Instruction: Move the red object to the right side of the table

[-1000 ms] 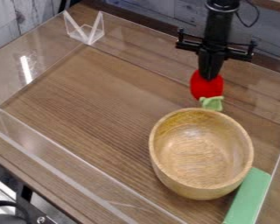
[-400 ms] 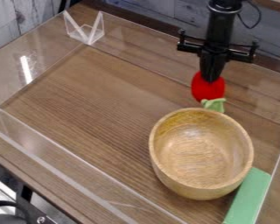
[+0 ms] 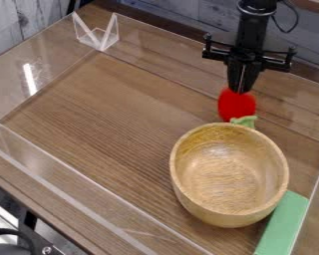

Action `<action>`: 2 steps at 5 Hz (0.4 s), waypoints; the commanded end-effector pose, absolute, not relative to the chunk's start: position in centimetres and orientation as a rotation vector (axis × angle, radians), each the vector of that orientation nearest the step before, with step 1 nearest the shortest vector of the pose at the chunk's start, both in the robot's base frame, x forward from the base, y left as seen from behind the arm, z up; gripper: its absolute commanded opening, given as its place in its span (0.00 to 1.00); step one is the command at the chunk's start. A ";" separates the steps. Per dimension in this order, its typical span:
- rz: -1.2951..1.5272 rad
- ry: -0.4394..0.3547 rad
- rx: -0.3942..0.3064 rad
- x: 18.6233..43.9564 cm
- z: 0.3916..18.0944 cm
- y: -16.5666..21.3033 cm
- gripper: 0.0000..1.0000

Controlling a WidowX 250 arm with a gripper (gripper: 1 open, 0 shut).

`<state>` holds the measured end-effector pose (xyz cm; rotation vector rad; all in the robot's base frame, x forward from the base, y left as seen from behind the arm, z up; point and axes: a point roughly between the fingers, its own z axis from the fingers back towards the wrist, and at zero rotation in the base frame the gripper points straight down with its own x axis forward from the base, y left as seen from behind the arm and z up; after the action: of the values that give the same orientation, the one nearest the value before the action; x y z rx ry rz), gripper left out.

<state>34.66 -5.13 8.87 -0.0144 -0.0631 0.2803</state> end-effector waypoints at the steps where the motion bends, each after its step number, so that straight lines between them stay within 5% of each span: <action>1: 0.292 -0.130 -0.038 35.7 11.2 -5.0 1.00; 2: 0.309 -0.124 -0.043 35.8 11.4 -4.5 1.00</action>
<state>34.79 -4.64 9.21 -0.0239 -0.0524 0.3042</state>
